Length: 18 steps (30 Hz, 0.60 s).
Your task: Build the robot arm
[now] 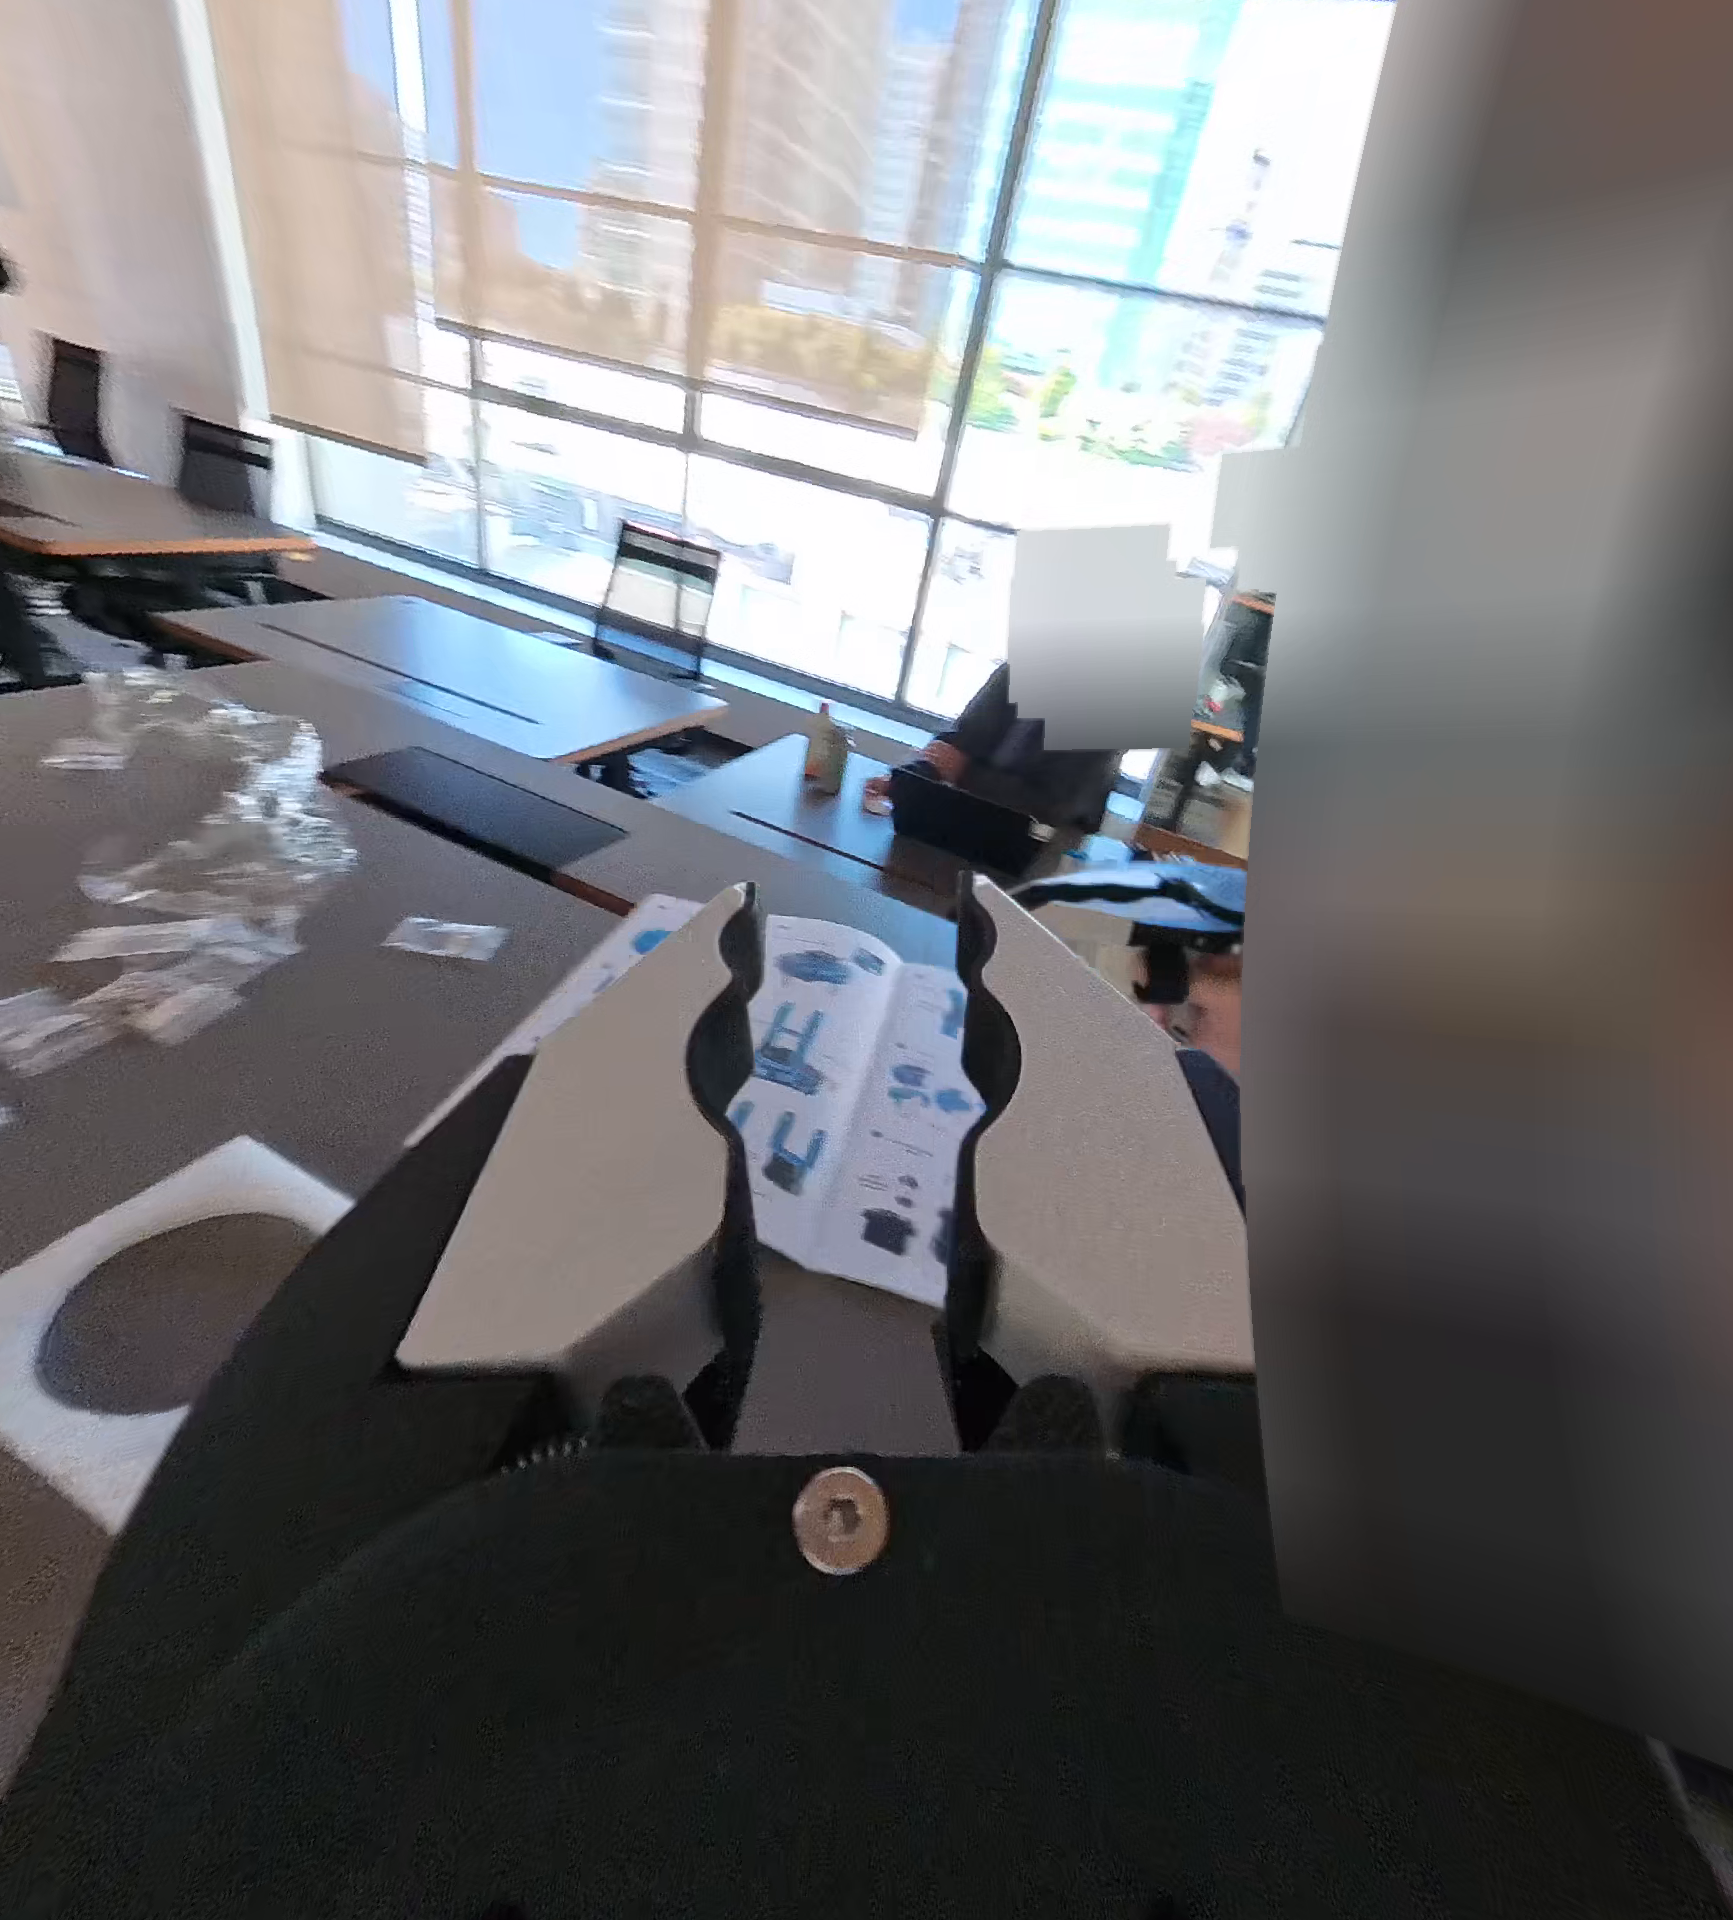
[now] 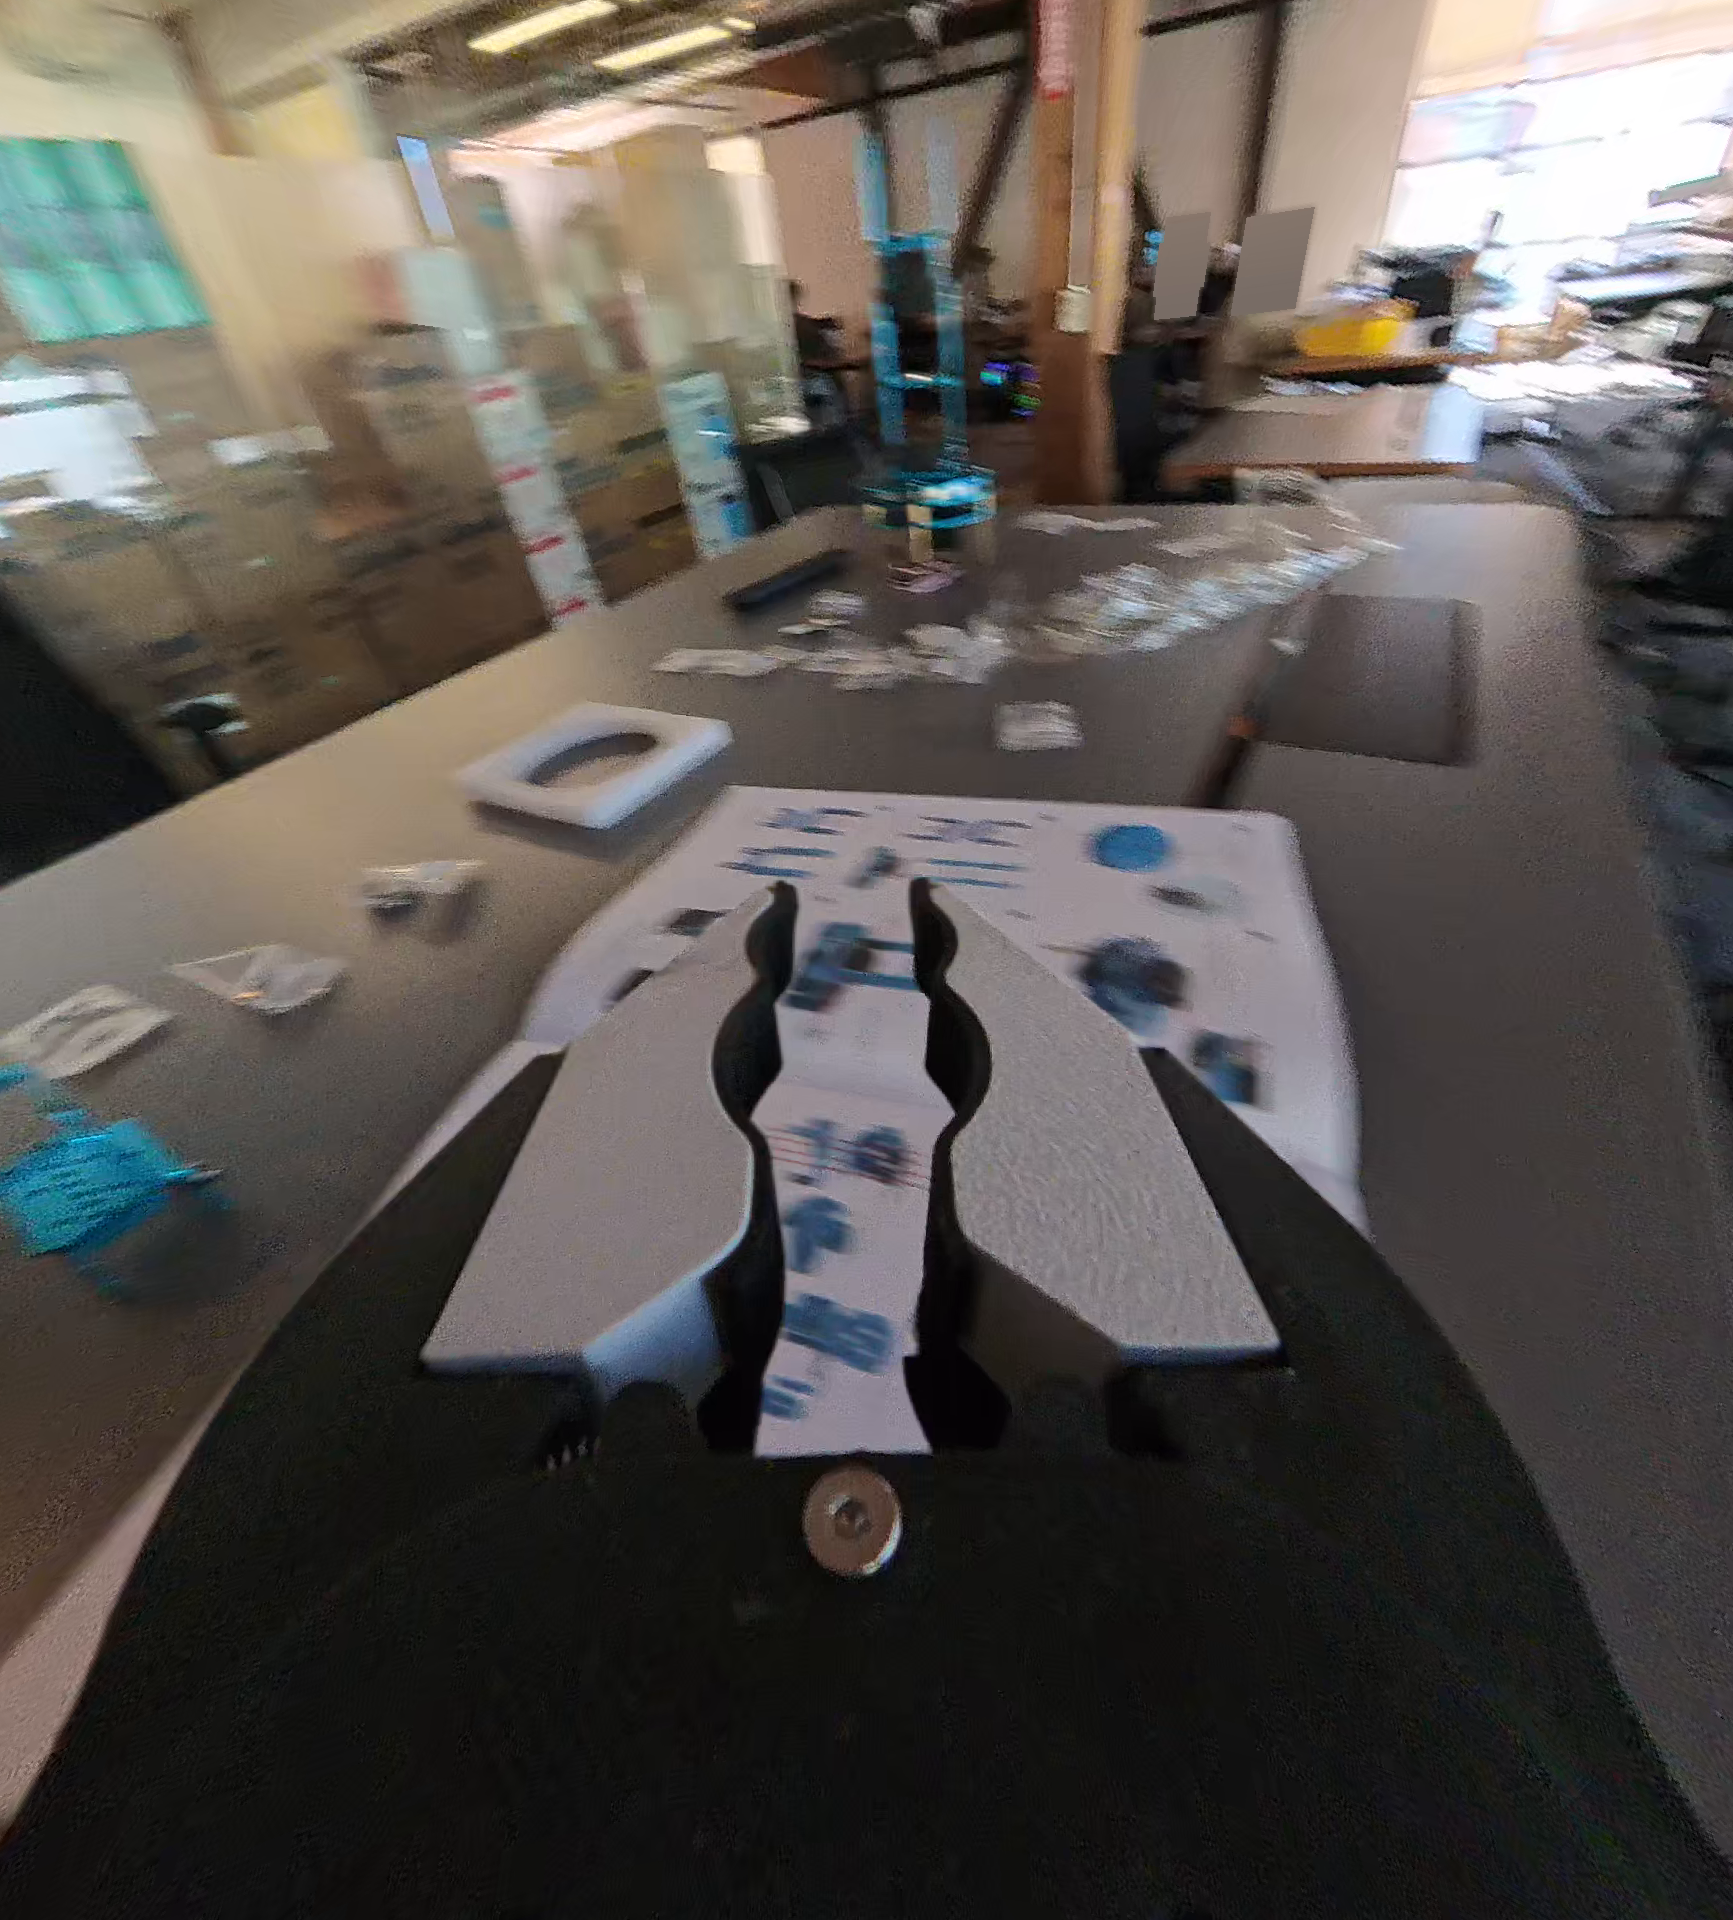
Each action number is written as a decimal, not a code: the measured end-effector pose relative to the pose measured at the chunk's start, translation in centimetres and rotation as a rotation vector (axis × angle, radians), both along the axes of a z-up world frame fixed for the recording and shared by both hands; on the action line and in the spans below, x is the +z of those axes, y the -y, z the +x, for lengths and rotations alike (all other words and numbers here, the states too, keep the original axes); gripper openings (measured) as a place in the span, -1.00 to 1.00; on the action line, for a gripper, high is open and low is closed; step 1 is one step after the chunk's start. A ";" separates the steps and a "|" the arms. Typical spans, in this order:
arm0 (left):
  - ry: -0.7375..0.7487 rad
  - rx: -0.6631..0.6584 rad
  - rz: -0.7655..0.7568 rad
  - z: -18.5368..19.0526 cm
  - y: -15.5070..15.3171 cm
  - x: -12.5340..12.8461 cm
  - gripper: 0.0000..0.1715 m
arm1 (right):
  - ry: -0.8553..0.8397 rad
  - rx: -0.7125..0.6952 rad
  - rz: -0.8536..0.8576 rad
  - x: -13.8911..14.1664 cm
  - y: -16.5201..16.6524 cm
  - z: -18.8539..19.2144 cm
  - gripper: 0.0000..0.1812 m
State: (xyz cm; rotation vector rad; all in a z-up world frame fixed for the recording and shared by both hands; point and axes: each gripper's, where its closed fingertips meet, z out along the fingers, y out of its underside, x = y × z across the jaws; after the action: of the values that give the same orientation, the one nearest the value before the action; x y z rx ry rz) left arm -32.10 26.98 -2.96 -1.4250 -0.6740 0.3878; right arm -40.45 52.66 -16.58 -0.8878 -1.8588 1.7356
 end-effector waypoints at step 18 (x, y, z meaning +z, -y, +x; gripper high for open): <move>0.065 -0.331 -0.319 8.2 -5.0 -18.0 -0.42 | -0.010 0.843 0.261 -4.3 16.0 14.7 -0.49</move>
State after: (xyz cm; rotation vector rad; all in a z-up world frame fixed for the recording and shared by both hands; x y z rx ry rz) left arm -23.87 31.97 -20.98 -1.8258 -0.4271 0.1935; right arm -25.70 36.66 -20.91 0.0468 -2.5883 1.8205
